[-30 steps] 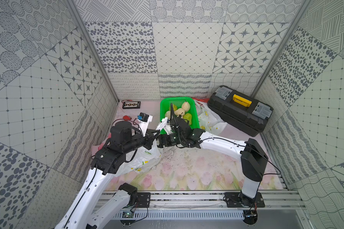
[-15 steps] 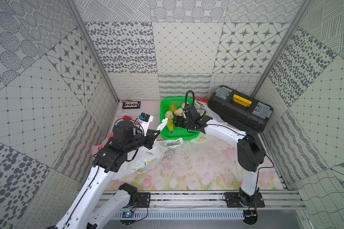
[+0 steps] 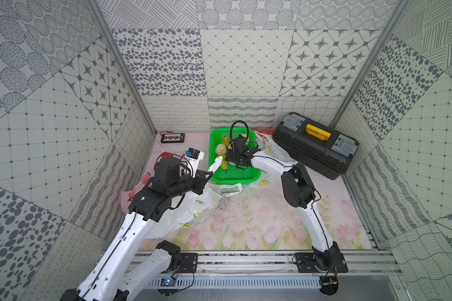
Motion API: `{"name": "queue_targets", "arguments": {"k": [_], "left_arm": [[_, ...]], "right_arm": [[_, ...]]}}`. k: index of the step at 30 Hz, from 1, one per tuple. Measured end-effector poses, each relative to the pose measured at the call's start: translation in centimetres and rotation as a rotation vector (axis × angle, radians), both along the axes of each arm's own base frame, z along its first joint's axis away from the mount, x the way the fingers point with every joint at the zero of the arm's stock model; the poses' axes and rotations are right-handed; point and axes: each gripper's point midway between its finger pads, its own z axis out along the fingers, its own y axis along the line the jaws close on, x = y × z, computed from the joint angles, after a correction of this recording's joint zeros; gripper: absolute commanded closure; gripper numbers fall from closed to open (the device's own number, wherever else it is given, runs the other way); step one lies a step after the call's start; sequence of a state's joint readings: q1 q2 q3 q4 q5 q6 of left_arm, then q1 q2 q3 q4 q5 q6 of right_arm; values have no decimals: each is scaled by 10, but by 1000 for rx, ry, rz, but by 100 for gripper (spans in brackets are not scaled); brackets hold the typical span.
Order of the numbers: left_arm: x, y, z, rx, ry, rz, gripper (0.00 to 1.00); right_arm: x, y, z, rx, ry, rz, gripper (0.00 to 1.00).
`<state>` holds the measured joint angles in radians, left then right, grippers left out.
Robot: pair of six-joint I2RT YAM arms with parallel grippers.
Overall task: Place the pears into plastic bags & tie knots
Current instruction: Pick up the pear from the basket, then place the pear in the plastic bag.
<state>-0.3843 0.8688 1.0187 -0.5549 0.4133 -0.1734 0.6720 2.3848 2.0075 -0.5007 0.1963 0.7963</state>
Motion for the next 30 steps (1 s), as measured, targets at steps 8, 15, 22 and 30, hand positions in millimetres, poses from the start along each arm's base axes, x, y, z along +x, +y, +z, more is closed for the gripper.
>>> {"name": "queue_targets", "arguments": {"k": [8,15,22,30], "left_arm": [[3,-1,2,-2,-1,1,100],[-2,1,13,-3,-12,1,100],[-6,2,10,11,16,-2,100],[-1,0,17,16,17,-6,100]], "right_arm": [[1,-2,-1,-25,-23,45,58],[-62,-13,54,96,-87,210,62],[-154,34,162,407,-284,524,62],[-277,87,143,575,-155,962,61]]}}
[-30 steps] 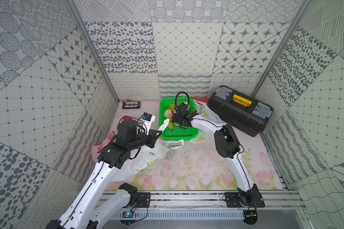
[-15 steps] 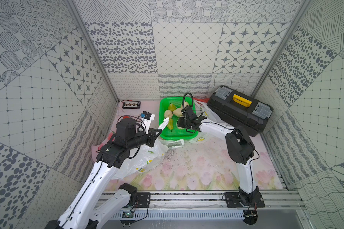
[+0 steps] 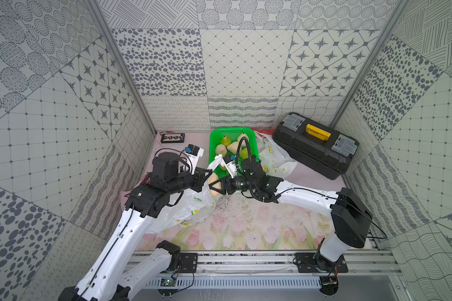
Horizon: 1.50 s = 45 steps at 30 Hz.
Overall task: Place the pears into plastic bags & tie knots
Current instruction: Place the pear in the plastic bag.
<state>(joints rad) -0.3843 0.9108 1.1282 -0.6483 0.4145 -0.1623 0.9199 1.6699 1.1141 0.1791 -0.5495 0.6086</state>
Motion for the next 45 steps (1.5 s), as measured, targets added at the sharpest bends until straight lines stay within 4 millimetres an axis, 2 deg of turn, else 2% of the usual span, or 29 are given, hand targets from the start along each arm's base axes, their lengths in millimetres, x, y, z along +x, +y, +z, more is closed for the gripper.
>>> {"name": "queue_targets", "arguments": {"k": [2,5,9,13,16,21,24,27,32,35,38,42,45], "left_arm": [[0,-1,1,-4,4,-9,100],[-2,-5,0,-16,16,-31,100],[-7,-12,0,-38,26,-66,100],[-13,-16,-2,-51,40,-92,100],[-16,-21,-6,-58,58,-113,100],[-20,-32,-10,-66,75,-152,100],[-20,-37,-8,-71,61,-166,100],[-20,-36,-7,-67,50,-159,100],[-18,-31,-10,-50,36,-126,100],[-15,-27,-14,-36,34,-100,100],[-12,-25,-15,-28,23,-78,100],[-8,-22,-13,-23,3,-57,100],[-5,-22,-12,-22,-4,-50,100]], "right_arm": [[-14,3,-10,-5,34,65,60],[-21,14,-22,-3,71,123,60],[-10,35,-46,2,149,128,63],[2,48,-73,-38,239,86,57],[11,52,-72,-64,263,38,51],[25,64,-51,-103,218,-36,30],[26,70,-43,-146,177,-58,22],[26,67,-50,-187,162,-75,18],[19,44,-78,-278,186,-95,13],[18,27,-79,-299,197,-110,13],[22,6,-63,-284,192,-146,15],[31,-36,-29,-245,161,-259,19],[42,-72,-12,-225,133,-383,29]]}}
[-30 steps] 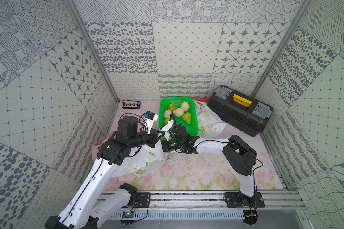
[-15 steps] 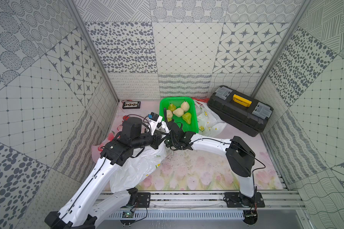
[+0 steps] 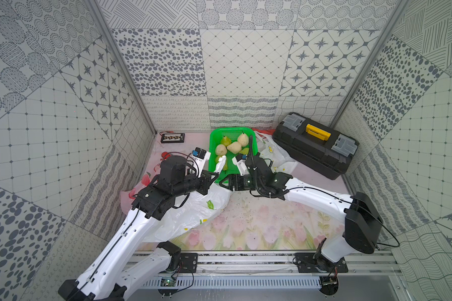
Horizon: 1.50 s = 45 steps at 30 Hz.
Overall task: Place the pears into plastic bags & tie knots
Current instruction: Place the pear in the plastic bag, then place the plastic bag at the center of the board.
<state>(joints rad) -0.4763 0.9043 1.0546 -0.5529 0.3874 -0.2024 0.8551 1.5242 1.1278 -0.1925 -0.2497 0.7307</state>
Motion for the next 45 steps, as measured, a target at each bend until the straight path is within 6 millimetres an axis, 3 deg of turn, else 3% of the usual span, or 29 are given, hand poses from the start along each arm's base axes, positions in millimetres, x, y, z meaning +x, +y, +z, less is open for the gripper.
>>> {"name": "queue_targets", "arguments": {"k": [2,7,10,22,33,35,39,45], "left_arm": [[1,0,1,-2,-7,3,100],[4,-1,1,-5,-7,7,100],[4,-1,2,-7,-6,7,100],[1,-3,4,-17,-3,10,100],[-6,1,7,-24,-33,17,100],[-7,2,7,-26,-37,19,100],[-10,5,8,-28,-47,24,100],[-12,9,12,-30,-68,41,100]], "right_arm": [[7,-21,-7,-15,8,-79,35],[17,-51,-65,-127,95,-197,40],[19,-53,-89,-174,128,-221,41],[45,-52,-152,-250,168,-359,56],[64,-35,-148,-155,107,-447,59],[65,-32,-150,-147,107,-450,65],[65,-26,-149,-126,98,-454,86],[60,-26,-144,-118,65,-460,100]]}}
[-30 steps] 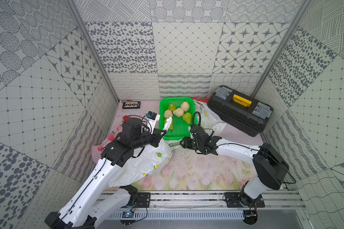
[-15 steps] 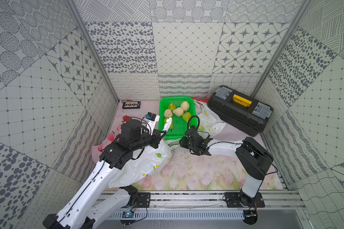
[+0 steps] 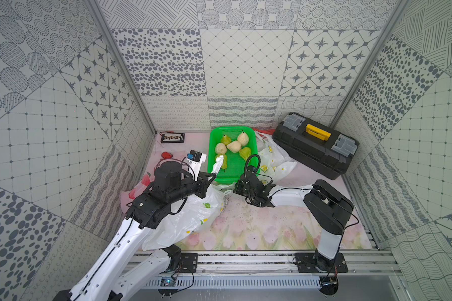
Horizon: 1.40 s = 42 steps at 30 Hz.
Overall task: Place the pears into plastic bags & tie knots
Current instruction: Place the plastic bag at the center of the board.
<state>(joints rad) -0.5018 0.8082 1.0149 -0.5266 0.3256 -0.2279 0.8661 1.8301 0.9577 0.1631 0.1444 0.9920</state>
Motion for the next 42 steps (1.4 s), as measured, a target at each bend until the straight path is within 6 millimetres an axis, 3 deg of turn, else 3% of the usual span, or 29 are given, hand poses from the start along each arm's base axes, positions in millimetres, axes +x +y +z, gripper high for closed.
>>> {"name": "queue_targets", "arguments": {"k": [4,10,13,16,21,24,27,30,35,37,39,42], "left_arm": [[0,8,3,12,-13,38,100],[0,26,12,41,-34,125,100],[-4,35,16,40,-49,162,100],[-9,42,23,22,-62,189,100],[-15,48,35,-37,-93,220,100],[-9,48,24,-54,-82,246,100],[-2,46,8,-66,-48,263,100],[7,41,-3,-87,-26,273,100],[18,30,-27,-112,-11,262,100],[20,26,-33,-117,-9,246,100],[22,21,-30,-128,-19,227,100],[26,14,-23,-140,-43,196,100]], "right_arm": [[-9,-13,21,-15,-24,-13,100],[-17,-30,99,-48,-133,41,100],[-17,-29,155,-82,-201,107,100],[-25,-30,226,-72,-283,178,100],[-52,-40,342,7,-404,275,100],[-71,-54,380,40,-446,308,100],[-80,-63,392,39,-452,322,100],[-75,-69,379,5,-422,316,100],[-49,-93,299,-143,-246,247,77],[-45,-102,279,-218,-187,235,67],[-45,-107,279,-269,-167,238,58],[-42,-112,313,-315,-222,229,48]]}}
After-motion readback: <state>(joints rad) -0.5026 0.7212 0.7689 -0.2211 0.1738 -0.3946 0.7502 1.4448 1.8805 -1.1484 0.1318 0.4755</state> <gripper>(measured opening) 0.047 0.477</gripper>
